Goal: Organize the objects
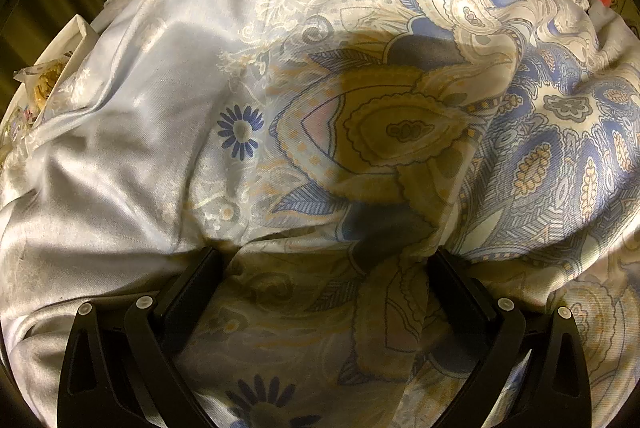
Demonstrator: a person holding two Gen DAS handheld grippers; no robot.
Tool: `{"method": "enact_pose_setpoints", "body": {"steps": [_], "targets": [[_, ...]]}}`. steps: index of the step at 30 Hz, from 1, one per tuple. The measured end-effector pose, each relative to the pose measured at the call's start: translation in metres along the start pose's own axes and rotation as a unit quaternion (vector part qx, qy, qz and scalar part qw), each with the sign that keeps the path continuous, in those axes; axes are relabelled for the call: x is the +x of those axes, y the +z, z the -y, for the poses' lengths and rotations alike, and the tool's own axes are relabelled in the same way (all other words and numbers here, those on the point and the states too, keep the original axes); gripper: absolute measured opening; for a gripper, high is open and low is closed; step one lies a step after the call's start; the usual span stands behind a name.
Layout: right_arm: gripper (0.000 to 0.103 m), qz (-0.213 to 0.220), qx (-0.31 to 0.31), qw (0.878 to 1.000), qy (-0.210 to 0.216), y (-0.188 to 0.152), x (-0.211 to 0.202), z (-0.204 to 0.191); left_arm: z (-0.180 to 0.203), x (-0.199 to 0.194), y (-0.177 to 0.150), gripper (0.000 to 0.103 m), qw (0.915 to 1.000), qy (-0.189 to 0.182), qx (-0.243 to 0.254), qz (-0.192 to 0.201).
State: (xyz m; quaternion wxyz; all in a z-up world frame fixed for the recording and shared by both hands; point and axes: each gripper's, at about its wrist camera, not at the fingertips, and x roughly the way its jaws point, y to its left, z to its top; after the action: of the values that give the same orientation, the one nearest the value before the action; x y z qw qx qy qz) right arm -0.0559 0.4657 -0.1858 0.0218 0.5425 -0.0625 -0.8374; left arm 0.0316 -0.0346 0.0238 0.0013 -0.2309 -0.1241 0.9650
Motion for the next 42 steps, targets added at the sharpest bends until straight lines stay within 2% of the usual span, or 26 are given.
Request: {"method": "enact_pose_setpoints", "body": {"steps": [5,16,34,39,42], "targets": [[0.101,0.0,0.0,1.0,0.0,0.0,0.0,0.0,0.004,0.004,0.0,0.067,0.9999,0.008,0.007,-0.009],[0.101,0.0,0.0,1.0,0.001,0.001,-0.001,0.002,0.001,-0.003,-0.001,0.067,1.0,-0.004,0.009,0.001],[0.101,0.0,0.0,1.0,0.0,0.003,-0.002,0.006,0.019,0.016,-0.005,0.067,0.9986,-0.026,0.031,-0.034],[0.101,-0.001,-0.001,1.0,-0.003,0.005,-0.002,0.007,0.018,0.025,-0.005,0.067,0.9981,-0.016,0.031,-0.05],[0.101,-0.001,-0.002,1.0,-0.003,0.005,-0.002,0.007,0.014,0.022,-0.006,0.067,0.9981,-0.034,0.021,-0.046]]}}
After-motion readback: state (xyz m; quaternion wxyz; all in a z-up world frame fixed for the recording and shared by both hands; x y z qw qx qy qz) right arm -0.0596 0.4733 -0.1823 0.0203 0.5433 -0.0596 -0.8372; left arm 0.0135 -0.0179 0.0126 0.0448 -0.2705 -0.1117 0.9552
